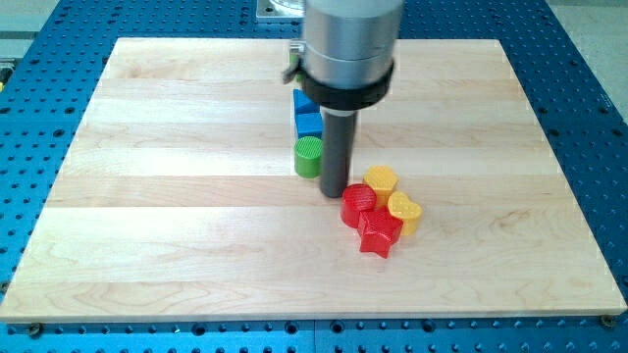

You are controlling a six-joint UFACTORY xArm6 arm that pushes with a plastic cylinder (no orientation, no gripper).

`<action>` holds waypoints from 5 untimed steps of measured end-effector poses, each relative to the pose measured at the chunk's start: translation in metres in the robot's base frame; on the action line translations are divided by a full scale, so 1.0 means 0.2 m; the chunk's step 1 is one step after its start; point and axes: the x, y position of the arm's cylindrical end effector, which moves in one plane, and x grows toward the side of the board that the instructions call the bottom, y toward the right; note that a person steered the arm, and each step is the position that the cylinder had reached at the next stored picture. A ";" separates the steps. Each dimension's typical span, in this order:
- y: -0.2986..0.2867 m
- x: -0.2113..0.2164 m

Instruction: Push the green circle diagonal to the green star

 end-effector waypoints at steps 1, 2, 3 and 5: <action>-0.13 -0.09; -0.13 -0.34; -0.13 -0.37; -0.05 -0.37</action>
